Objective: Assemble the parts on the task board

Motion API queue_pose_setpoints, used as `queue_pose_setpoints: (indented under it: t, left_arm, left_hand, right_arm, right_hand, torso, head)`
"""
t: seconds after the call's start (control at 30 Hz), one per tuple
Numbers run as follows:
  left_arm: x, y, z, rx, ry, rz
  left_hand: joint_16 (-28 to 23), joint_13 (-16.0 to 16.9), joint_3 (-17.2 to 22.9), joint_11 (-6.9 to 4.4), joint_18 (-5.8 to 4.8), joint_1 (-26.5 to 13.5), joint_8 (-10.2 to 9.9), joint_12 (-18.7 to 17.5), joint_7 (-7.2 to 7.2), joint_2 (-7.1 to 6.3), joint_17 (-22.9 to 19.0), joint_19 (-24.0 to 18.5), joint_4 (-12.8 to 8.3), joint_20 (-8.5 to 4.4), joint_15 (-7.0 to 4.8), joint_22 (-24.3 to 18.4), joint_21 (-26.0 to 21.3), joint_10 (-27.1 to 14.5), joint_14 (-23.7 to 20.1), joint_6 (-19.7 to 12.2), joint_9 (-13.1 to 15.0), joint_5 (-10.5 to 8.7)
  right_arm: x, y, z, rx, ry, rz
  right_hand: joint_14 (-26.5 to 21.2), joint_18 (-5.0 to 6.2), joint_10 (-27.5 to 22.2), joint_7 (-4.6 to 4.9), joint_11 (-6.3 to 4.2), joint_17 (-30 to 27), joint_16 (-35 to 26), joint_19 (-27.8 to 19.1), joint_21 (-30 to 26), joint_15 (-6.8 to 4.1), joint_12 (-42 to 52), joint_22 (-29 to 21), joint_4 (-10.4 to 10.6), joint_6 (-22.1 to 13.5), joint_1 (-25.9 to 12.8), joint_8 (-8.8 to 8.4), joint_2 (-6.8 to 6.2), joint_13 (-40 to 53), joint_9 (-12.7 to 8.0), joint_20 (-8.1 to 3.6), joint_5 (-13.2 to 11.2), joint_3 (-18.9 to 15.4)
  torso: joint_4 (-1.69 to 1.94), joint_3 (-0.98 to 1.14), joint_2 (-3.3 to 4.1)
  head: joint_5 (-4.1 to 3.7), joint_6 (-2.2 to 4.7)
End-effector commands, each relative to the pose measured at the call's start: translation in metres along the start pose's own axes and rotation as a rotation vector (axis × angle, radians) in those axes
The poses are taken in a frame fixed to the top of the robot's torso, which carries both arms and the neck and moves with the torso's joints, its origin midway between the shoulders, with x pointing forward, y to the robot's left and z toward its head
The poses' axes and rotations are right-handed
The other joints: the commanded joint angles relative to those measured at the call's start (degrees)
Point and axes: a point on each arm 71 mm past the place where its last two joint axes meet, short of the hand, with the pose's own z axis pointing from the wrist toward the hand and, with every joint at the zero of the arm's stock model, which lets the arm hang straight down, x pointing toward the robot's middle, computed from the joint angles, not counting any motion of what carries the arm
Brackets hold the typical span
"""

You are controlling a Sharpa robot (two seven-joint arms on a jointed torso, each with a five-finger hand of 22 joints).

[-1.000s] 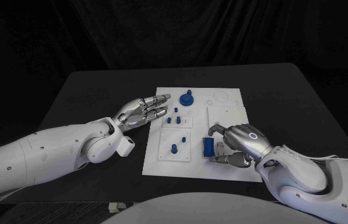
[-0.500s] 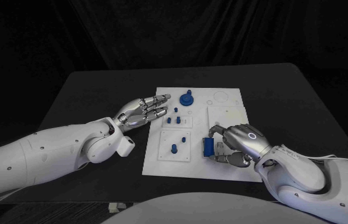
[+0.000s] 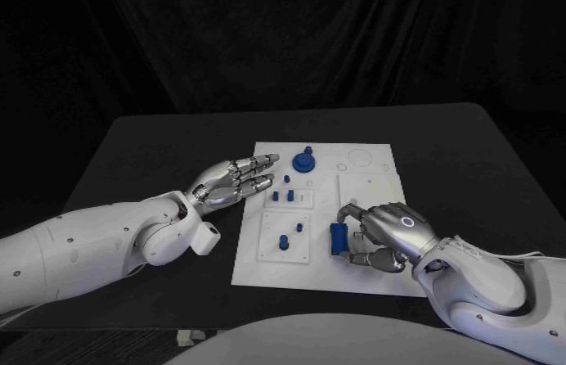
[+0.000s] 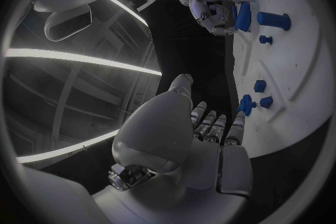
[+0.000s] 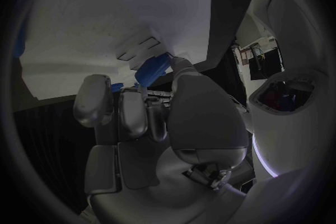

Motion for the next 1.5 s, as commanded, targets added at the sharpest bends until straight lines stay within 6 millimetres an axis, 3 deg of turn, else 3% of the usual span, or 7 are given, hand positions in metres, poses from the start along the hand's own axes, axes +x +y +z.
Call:
queue_pose_setpoints:
  t: [0.03,0.5,0.67,1.17,1.27,1.37,1.5]
  left_arm:
    - [0.002,-0.0009,0.0007,0.016,0.01,-0.012]
    - [0.0023,-0.0006,0.001,0.018,0.013,-0.014]
    - [0.0023,-0.0005,0.0011,0.017,0.013,-0.014]
    - [0.0021,-0.0001,0.001,0.016,0.013,-0.014]
    - [0.002,-0.0001,0.0009,0.016,0.013,-0.014]
    - [0.002,-0.0001,0.0008,0.016,0.013,-0.014]
    - [0.002,-0.0001,0.0006,0.015,0.013,-0.014]
  left_hand:
    - [0.39,0.03,0.14,0.29,-0.67,0.73,0.14,0.01,2.75,0.04,0.06,0.41,-0.27,0.1,0.4,0.08,0.35,0.02,0.07,0.33,0.06,0.29]
    - [0.42,0.03,0.19,0.31,-0.68,0.76,0.13,-0.02,2.77,0.05,0.07,0.43,-0.33,0.1,0.44,0.11,0.37,0.01,0.09,0.27,0.05,0.33]
    - [0.44,0.03,0.49,0.39,-0.71,1.02,0.08,-0.05,2.79,0.17,0.07,0.48,-0.67,0.1,0.55,0.14,0.39,0.01,0.1,0.15,0.03,0.43]
    - [0.44,0.03,0.59,0.39,-0.72,1.13,0.07,-0.04,2.8,0.2,0.07,0.5,-0.8,0.09,0.55,0.14,0.4,0.02,0.1,0.1,0.03,0.43]
    - [0.44,0.02,0.71,0.4,-0.73,1.21,0.05,-0.06,2.79,0.28,0.07,0.53,-0.9,0.09,0.55,0.18,0.41,0.01,0.09,-0.01,0.01,0.45]
    - [0.44,0.02,0.71,0.4,-0.73,1.21,0.05,-0.06,2.79,0.28,0.07,0.53,-0.9,0.09,0.55,0.18,0.41,0.01,0.09,-0.01,0.01,0.45]
    - [0.44,0.02,0.71,0.4,-0.73,1.21,0.05,-0.06,2.79,0.28,0.07,0.53,-0.9,0.09,0.55,0.18,0.41,0.01,0.09,-0.01,0.01,0.45]
  right_arm:
    - [0.0017,-0.0007,-0.0005,0.013,0.007,-0.009]
    - [-0.0031,0.0012,-0.003,-0.025,-0.046,0.013]
    - [-0.0052,0.0012,-0.0048,-0.038,-0.067,0.032]
    - [-0.005,-0.0001,-0.0055,-0.036,-0.062,0.038]
    - [-0.004,-0.0002,-0.0055,-0.029,-0.047,0.033]
    - [-0.0033,-0.0004,-0.0058,-0.024,-0.034,0.029]
    - [-0.0024,-0.0008,-0.0062,-0.017,-0.017,0.024]
  right_hand:
    - [0.44,0.88,4.46,-0.04,0.06,-0.07,-0.15,-0.22,-0.28,0.12,-0.17,8.54,-0.02,0.19,0.82,0.24,-0.01,12.68,-0.27,0.0,0.91,0.4]
    - [0.95,0.55,4.82,0.07,0.09,1.41,0.71,0.47,1.48,0.11,0.44,9.05,0.11,3.51,-0.44,1.32,0.25,13.21,-2.73,0.0,12.02,2.11]
    - [1.11,0.45,4.94,0.22,0.36,1.87,0.96,0.66,1.99,0.3,0.63,9.18,0.13,7.03,-2.42,-0.39,0.19,13.39,-4.94,0.11,14.96,3.36]
    - [1.05,0.47,4.91,0.45,0.7,1.7,0.82,0.64,1.92,0.59,0.62,9.16,0.03,9.72,-3.58,-3.7,-0.28,13.34,-7.71,0.37,15.46,5.07]
    - [0.82,0.62,4.72,0.65,0.67,1.13,0.44,0.37,1.02,0.6,0.34,8.95,0.02,8.48,-3.1,-5.11,-0.62,13.05,-8.57,0.4,12.01,5.24]
    - [0.51,0.79,4.39,0.75,0.68,0.39,-0.06,0.02,-0.09,0.59,-0.16,8.7,0.06,4.24,-2.51,-7.53,-0.82,12.52,-10.06,0.42,5.13,3.83]
    - [0.21,0.91,4.13,0.95,0.91,-0.16,-0.45,-0.29,-1.09,0.8,-0.55,8.5,0.49,-1.93,-2.25,-10.17,-3.51,12.07,-12.29,0.54,-13.76,-2.7]
  torso:
    - [0.02,0.01,0.03]
    - [0.0,0.02,0.01]
    - [0.0,0.01,-0.01]
    - [-0.06,0.01,0.0]
    - [-0.01,0.01,0.0]
    - [-0.01,0.01,-0.02]
    - [0.02,0.02,-0.01]
  head:
    - [0.0,0.01]
    - [0.08,0.01]
    - [0.13,0.01]
    - [-0.05,0.01]
    - [-0.09,0.01]
    - [-0.07,0.01]
    - [-0.13,0.01]
